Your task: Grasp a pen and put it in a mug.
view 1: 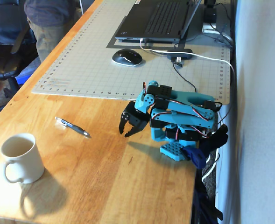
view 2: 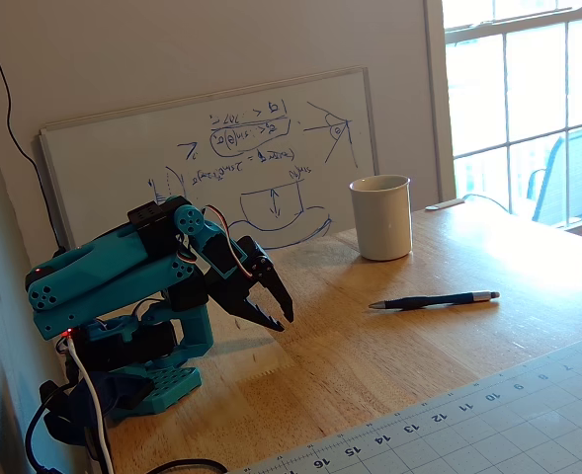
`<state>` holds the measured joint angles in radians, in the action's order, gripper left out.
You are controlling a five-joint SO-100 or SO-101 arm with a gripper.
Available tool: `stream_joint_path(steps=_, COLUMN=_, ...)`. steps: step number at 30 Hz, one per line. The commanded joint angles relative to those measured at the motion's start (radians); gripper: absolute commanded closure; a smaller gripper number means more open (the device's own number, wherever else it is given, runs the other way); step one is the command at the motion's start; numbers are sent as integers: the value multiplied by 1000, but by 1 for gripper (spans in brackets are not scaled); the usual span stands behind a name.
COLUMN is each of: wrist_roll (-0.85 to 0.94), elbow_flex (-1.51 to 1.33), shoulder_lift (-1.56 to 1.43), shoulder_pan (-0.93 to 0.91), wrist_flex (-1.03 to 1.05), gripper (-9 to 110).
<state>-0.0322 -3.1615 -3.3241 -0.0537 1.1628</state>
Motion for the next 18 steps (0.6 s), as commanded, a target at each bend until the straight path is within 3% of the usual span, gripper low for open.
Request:
stream_joint_path(steps=1, wrist_roll=-25, elbow_flex=28, shoulder_lift=-25, shoulder_pan=2, wrist_flex=5, gripper=97)
stream_joint_path(steps=18, wrist_roll=-31, elbow_flex=46, shoulder_lift=-9, shoulder_pan=-9, wrist_flex=-2, gripper=97)
